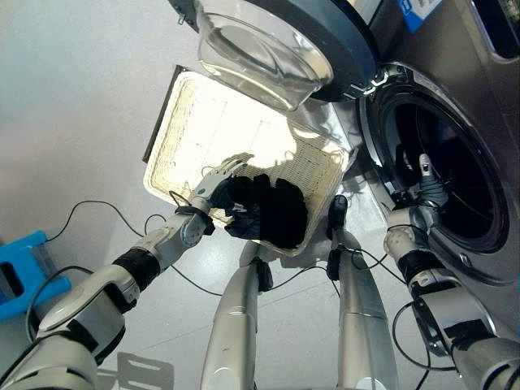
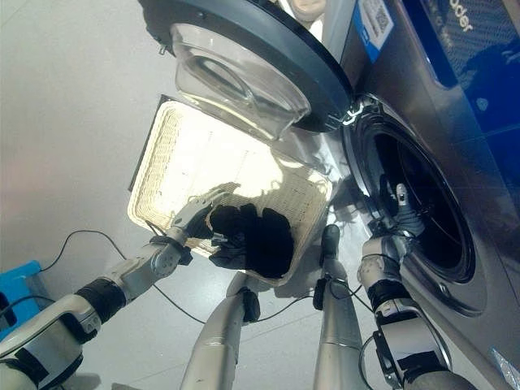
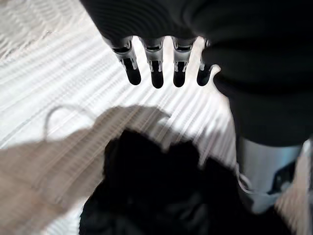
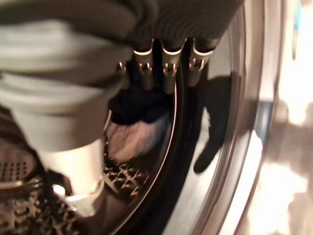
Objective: Put the clothes into the washing machine.
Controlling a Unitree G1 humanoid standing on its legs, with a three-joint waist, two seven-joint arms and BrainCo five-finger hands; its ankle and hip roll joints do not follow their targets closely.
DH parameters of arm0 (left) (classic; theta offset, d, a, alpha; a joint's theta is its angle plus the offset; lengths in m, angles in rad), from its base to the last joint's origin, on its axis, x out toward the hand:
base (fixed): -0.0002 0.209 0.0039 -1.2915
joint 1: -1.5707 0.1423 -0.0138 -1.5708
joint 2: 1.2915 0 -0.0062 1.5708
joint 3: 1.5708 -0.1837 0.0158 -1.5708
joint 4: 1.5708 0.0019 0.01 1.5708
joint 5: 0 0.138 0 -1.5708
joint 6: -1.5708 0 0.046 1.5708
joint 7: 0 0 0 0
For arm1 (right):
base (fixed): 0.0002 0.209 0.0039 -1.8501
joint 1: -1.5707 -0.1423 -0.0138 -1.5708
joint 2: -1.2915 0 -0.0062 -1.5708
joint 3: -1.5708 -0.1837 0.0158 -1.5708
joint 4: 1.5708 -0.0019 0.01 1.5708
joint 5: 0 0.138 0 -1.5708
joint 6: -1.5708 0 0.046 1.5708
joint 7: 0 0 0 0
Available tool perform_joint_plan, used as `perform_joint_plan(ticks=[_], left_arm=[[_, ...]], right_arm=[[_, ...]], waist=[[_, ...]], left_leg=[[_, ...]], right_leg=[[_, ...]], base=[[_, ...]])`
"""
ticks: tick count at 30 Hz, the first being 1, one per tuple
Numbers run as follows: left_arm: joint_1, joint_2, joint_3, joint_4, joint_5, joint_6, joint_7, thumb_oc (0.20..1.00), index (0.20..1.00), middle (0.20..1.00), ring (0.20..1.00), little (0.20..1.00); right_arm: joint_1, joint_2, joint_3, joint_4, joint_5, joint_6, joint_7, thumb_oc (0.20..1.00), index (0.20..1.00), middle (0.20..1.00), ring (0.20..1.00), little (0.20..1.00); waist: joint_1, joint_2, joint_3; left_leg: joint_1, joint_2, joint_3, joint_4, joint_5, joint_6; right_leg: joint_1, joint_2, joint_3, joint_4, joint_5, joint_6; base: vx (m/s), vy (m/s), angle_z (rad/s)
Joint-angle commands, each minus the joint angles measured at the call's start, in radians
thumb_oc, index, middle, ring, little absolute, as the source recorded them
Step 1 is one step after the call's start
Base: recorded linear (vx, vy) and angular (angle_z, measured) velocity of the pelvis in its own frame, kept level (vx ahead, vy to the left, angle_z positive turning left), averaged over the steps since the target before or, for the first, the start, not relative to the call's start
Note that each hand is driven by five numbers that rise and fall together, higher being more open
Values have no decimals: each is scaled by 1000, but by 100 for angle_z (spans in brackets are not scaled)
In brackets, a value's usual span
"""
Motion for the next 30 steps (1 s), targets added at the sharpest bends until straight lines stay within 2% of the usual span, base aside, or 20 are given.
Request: perform_joint_plan(ticks=[1,3,8,9,10,12,15,19,27,30], left_arm=[[2,-38,12,-24,10,79,-103,1000,1000,1000,1000,1000],[-6,-39,-3,-33,11,110,-189,1000,1000,1000,1000,1000],[-11,-40,-10,-35,12,120,-212,1000,1000,1000,1000,1000],[-29,-42,-23,-28,35,132,-282,1000,1000,1000,1000,1000],[-49,-51,-38,-23,55,128,-269,1000,1000,1000,1000,1000],[-55,-59,-40,-19,61,129,-266,1000,1000,1000,1000,1000],[-115,-112,-68,36,99,172,-345,1000,1000,1000,1000,1000],[-147,-147,-90,97,127,189,-436,1000,1000,1000,1000,1000],[-184,-196,-100,168,209,222,-458,1000,1000,1000,1000,1000],[-196,-206,-106,186,243,255,-472,1000,1000,1000,1000,1000]], right_arm=[[-16,-64,8,-66,-180,-22,-94,1000,1000,1000,1000,1000],[-22,-62,25,-110,-220,-7,-106,1000,1000,1000,1000,1000],[-23,-60,29,-122,-225,-1,-102,1000,1000,1000,1000,1000],[-22,-53,41,-139,-195,-1,-74,1000,1000,1000,1000,1000],[-18,-41,45,-138,-152,-9,-48,1000,1000,1000,1000,1000],[-17,-35,44,-133,-141,-16,-37,1000,1000,1000,1000,1000],[-36,-4,38,-101,-96,-32,-5,1000,1000,1000,1000,1000],[-45,14,38,-82,-64,-44,-2,1000,1000,1000,1000,1000],[-62,34,32,-53,-4,-58,28,1000,1000,1000,1000,1000],[-65,39,35,-59,14,-69,40,1000,1000,1000,1000,1000]], waist=[[-3,61,-18],[-6,63,-18],[-7,61,-18],[-10,52,-18],[-16,40,-18],[-18,38,-18],[-28,21,-18],[-34,8,-18],[-39,-13,-18],[-41,-20,-18]], left_leg=[[-26,-23,46,150,-131,-71],[-31,-22,45,152,-128,-73],[-33,-22,46,152,-128,-73],[-41,-17,48,154,-124,-74],[-46,-11,51,153,-121,-74],[-48,-10,53,153,-120,-74],[-55,-5,52,147,-112,-75],[-56,0,53,138,-106,-75],[-66,7,50,135,-101,-75],[-74,8,51,130,-96,-77]], right_leg=[[32,13,-67,-10,5,83],[29,15,-63,-11,7,85],[29,15,-63,-13,7,86],[25,16,-64,-13,10,89],[23,20,-64,-15,13,90],[22,22,-62,-15,14,90],[17,33,-54,-14,17,92],[17,39,-54,-18,23,95],[12,44,-58,-17,28,98],[5,47,-59,-17,30,99]], base=[[0,0,0],[0,0,0],[0,0,0],[-7,-33,2],[-7,-33,2],[-2,-14,7],[1,-4,3],[0,-8,-1],[-5,-22,1],[-5,-3,-1]])
